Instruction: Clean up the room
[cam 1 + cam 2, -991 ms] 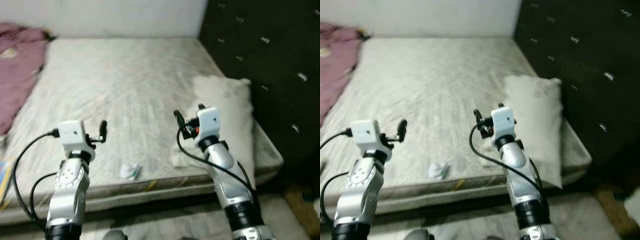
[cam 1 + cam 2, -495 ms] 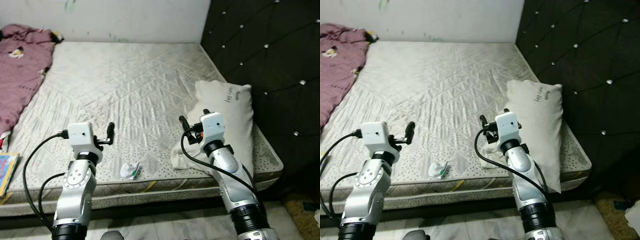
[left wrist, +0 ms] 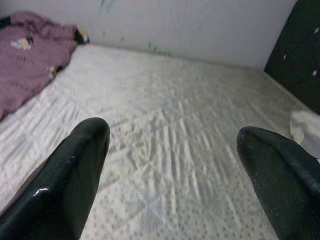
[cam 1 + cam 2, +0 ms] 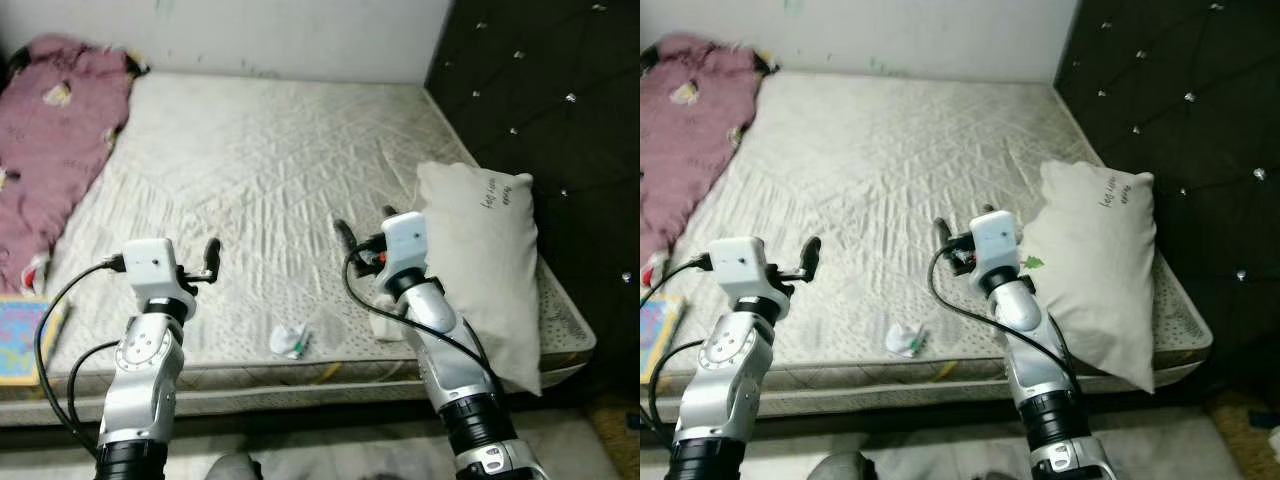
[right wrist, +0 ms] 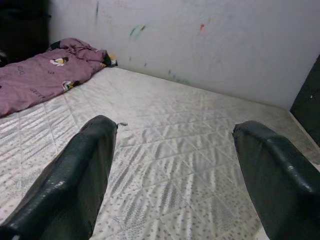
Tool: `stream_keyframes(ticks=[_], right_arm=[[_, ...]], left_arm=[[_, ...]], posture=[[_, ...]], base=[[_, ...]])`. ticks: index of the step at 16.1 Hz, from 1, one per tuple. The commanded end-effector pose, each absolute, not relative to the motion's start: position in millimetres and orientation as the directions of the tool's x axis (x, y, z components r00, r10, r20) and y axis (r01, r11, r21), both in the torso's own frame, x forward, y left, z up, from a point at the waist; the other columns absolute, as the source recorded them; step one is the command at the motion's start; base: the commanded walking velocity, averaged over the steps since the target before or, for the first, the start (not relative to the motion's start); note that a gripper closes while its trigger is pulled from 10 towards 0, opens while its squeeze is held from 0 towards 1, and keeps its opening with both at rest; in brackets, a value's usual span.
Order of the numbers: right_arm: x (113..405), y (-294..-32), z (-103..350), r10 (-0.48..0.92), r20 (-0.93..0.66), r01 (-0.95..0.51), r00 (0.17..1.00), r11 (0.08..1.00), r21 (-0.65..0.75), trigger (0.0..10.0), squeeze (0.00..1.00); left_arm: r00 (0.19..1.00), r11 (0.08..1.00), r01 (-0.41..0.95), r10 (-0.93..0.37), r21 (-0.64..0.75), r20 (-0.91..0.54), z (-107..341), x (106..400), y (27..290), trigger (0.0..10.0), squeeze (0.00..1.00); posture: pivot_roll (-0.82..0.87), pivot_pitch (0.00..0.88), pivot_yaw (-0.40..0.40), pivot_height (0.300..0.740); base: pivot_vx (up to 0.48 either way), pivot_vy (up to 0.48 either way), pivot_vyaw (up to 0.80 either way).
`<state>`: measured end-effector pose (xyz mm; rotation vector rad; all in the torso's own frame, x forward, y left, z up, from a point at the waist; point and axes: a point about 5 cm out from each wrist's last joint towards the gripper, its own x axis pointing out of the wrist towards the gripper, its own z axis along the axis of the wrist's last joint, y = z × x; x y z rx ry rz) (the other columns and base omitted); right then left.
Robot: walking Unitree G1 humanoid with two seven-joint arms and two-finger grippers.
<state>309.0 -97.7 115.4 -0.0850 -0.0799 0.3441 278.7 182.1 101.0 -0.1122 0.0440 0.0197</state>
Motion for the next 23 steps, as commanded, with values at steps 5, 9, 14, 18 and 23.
stream_keyframes(ticks=[5,9,14,18,23], right_arm=[[309.9,-113.4,110.9,0.3,0.053,-0.294,0.952,0.951,-0.099,10.0,0.0],[310.7,-113.9,111.9,0.304,0.059,-0.295,0.951,0.948,-0.119,10.0,0.0],[312.4,-113.7,112.2,0.297,0.062,-0.289,0.953,0.95,-0.115,10.0,0.0],[312.5,-113.9,111.8,0.294,0.062,-0.285,0.954,0.951,-0.115,10.0,0.0],[312.6,-114.7,110.6,0.291,0.059,-0.283,0.955,0.952,-0.118,10.0,0.0]], left_arm=[[0.999,0.993,-0.006,0.002,-0.117,-0.04,100.1,280.3,172.9,10.0,0.0],[1.0,0.993,-0.001,-0.003,-0.122,-0.031,101.3,280.7,172.2,10.0,0.0],[0.999,0.99,0.033,-0.036,-0.135,-0.017,103.3,281.3,169.7,10.0,0.0],[0.999,0.989,0.043,-0.046,-0.14,-0.016,103.6,281.2,168.3,10.0,0.0],[0.999,0.989,0.046,-0.049,-0.14,-0.02,102.6,281.3,168.3,10.0,0.0]], posture=[[0.03,0.0,-0.082,0.74],[0.04,0.0,-0.084,0.74],[0.03,0.004,-0.077,0.74],[0.03,0.005,-0.081,0.74],[0.03,0.0,-0.081,0.74]], base=[[0.0,0.244,0.0],[0.0,0.0,0.32],[0.0,0.0,0.0],[0.0,0.0,0.0],[0.0,0.0,0.0]])
